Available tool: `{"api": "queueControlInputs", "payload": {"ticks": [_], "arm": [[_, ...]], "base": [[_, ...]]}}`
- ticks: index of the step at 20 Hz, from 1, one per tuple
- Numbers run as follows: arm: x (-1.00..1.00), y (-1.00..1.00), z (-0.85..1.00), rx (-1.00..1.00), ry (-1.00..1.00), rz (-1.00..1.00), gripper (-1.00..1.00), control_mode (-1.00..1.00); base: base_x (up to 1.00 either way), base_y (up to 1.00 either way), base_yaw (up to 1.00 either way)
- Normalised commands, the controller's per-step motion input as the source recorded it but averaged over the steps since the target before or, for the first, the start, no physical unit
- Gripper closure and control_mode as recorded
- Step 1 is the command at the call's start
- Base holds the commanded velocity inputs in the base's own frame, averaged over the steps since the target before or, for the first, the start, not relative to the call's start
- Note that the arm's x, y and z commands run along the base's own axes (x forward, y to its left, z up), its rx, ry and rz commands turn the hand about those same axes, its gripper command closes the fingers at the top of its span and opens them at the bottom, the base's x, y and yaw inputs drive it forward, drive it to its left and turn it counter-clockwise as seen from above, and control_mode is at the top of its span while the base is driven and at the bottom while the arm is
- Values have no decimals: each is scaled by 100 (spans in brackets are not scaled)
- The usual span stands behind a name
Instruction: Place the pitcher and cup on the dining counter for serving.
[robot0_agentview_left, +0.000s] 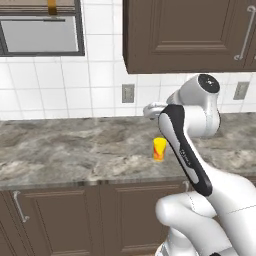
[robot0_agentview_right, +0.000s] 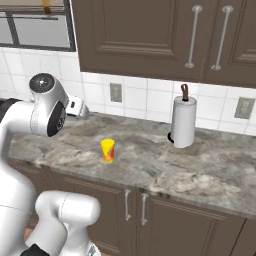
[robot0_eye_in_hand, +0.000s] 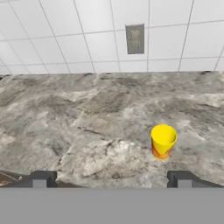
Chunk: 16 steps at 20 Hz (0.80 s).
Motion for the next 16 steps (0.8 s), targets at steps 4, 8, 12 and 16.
{"api": "queueControlInputs", "payload": {"ticks": [4,8,12,16], "arm": [[0,0,0,0,0,0,-100,100],[0,0,0,0,0,0,-100,100],[0,0,0,0,0,0,-100,100],[0,0,0,0,0,0,-100,100]], "base": [[41,-3,0],[38,-3,0],[38,-7,0],[37,-12,0]]}}
